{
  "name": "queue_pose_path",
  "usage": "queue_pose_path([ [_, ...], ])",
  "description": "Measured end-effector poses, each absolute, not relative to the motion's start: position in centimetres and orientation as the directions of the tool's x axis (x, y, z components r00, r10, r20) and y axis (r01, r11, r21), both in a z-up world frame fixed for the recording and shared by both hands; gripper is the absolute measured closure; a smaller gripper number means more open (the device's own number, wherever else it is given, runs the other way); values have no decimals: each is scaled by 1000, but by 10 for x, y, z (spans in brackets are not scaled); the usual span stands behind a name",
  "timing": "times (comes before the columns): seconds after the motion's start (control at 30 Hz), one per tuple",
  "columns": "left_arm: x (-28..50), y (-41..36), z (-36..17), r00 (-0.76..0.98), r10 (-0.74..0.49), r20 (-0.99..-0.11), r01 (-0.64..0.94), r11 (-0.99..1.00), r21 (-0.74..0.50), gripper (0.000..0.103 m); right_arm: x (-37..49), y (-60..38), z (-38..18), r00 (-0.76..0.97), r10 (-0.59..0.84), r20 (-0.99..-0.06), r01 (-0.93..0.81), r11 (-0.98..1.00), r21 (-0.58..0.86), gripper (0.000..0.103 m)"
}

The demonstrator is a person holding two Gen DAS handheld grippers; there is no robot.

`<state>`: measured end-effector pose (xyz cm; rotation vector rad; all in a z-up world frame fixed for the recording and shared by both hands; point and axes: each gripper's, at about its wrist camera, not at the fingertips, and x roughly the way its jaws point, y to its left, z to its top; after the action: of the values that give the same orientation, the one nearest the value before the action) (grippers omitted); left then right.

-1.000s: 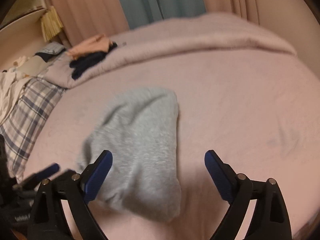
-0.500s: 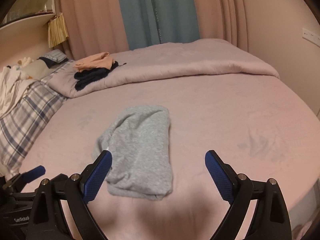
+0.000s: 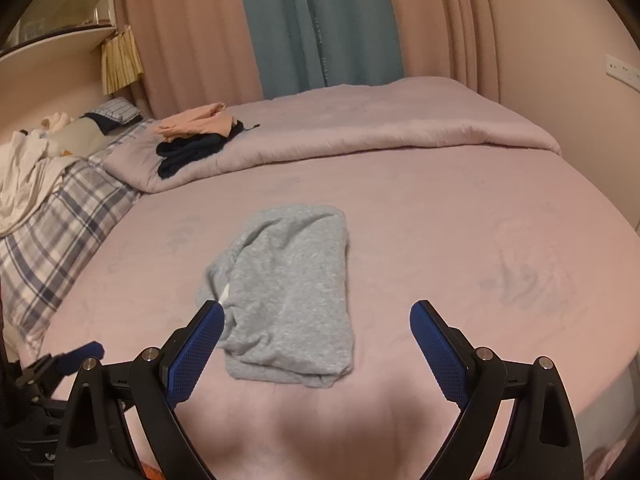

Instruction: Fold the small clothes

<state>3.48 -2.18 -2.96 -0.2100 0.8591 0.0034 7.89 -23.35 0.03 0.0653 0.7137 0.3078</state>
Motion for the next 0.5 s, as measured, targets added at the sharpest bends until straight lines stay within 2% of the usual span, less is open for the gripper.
queue_pose_path([
  [0.5,35,-24,-31,652,-90,-753,-76,980,-182,1,76,-231,-2,711,279,-645,-245,959,143,9],
])
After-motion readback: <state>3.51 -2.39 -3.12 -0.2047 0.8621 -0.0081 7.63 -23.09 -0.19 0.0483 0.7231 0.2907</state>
